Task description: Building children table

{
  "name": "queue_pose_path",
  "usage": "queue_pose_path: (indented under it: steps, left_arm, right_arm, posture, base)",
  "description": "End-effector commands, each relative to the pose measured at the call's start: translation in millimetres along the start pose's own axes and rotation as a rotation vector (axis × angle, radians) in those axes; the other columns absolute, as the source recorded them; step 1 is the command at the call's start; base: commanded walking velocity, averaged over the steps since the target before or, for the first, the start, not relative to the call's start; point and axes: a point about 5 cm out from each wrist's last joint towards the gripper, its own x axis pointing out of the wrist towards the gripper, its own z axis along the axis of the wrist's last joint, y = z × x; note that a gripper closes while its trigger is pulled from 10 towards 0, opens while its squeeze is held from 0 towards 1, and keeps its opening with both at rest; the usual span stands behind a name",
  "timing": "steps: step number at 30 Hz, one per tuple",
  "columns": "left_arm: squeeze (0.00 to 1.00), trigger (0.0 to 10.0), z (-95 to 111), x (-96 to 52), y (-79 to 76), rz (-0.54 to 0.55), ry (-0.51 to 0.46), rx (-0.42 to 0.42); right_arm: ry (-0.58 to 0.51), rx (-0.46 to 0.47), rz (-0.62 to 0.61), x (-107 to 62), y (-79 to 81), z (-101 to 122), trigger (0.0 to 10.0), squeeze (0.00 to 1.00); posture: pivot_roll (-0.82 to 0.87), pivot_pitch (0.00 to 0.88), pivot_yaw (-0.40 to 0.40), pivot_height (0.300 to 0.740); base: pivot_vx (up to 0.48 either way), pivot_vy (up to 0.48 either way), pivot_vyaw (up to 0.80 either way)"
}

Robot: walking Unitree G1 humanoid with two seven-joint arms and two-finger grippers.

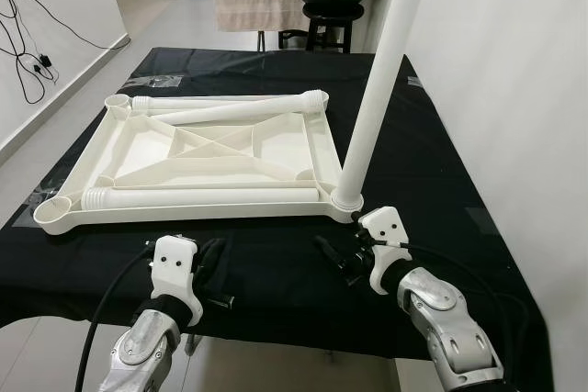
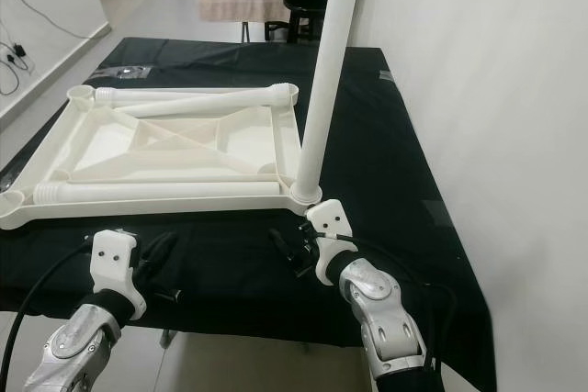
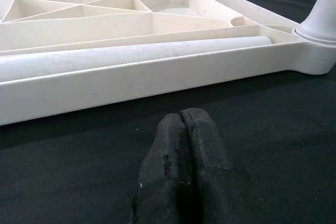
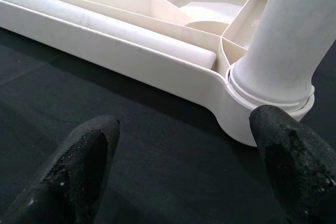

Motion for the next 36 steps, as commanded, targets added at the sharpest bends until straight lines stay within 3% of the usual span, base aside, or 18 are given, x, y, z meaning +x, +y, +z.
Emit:
queue_pose_path:
  steps: [1, 36]
  left_arm:
    - [0.00, 10.0, -0.2, -1.2, -1.3, -0.007, 0.010, 0.007]
    - [0.00, 10.0, -1.5, -1.6, -2.1, -0.010, 0.018, 0.001]
  right_arm:
    - [0.017, -0.001, 0.011, -0.9, 0.8, -1.3, 10.0, 0.00]
    - [0.024, 0.001, 0.030, -1.4, 1.9, -1.5, 10.0, 0.00]
  posture:
    - [0.02, 0.056, -0.017, 0.740]
    - [0.02, 0.054, -0.018, 0.740]
  base:
    - [0.000, 0.000, 0.00]
    - [0.000, 0.000, 0.00]
